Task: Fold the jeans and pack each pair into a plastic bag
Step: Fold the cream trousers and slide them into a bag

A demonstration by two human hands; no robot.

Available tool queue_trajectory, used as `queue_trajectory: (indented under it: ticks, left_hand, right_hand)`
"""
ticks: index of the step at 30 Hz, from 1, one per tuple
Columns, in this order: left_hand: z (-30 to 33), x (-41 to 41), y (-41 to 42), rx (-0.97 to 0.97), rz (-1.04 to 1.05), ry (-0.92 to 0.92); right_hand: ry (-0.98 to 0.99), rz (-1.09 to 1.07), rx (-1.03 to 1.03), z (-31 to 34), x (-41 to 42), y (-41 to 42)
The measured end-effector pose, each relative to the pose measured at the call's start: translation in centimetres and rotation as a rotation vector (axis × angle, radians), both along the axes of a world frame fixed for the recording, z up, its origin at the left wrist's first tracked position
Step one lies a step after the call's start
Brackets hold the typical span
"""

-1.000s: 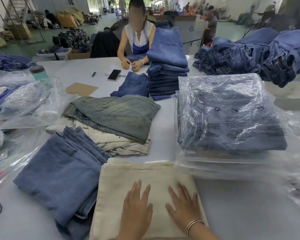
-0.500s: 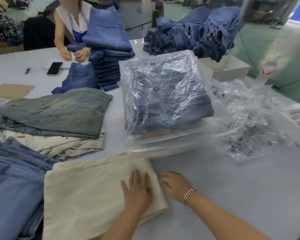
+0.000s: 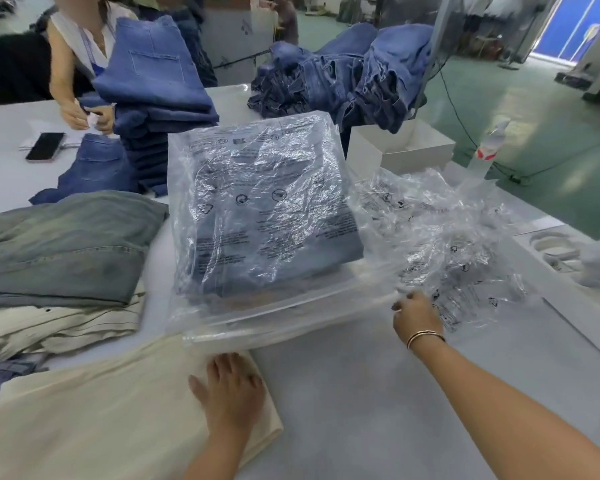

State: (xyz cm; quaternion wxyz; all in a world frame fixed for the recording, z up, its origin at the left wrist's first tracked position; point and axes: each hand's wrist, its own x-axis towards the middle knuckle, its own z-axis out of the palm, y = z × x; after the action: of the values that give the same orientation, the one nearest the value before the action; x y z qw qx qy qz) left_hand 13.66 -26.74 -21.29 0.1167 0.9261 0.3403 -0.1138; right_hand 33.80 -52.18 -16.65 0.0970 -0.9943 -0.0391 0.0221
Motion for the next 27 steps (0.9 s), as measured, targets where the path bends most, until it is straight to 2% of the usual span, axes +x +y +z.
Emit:
queue_trajectory:
  ticks: [4, 10, 14, 19, 20, 22, 25, 27]
  left_hand:
    - [-0.2, 1.2, 0.6, 0.036, 0.075, 0.023]
    - [-1.0, 1.1, 0.0, 0.072, 0.074, -0.162]
    - [-2.2, 1.0, 0.0, 0.164, 0.085, -0.269]
    - [-2.7, 1.3, 0.1, 0.173, 0.119, -0.352]
    - [-2.5, 1.3, 0.1, 0.157, 0.130, -0.353]
    - [-2.1, 1.2, 0.2, 0.134, 0.139, -0.347]
    - [-1.1, 0.9, 0.9, 0.040, 0.142, -0.168]
    - [-0.7, 1.1, 1.5, -0.031, 0.195, -0.102]
  right_hand:
    - [-0.068, -0.059, 0.025, 0.9, 4.9, -0.1]
    - [0.203, 0.102, -0.407, 1.3, 9.1, -0.9]
    - [0.175, 0.128, -0.620, 0.7, 8.9, -1.5]
    - [0.179, 0.073, -0.554, 0.4, 7.7, -1.4]
    - [0.157, 0.043, -0.511, 0.8, 7.6, -1.2]
    - [0.008, -0.038, -0.276, 2.2, 7.2, -1.2]
    - [-0.316, -0.141, 0.370, 4.4, 4.6, -1.1]
    - [-0.366, -0.120, 0.756, 5.2, 0.5, 0.5]
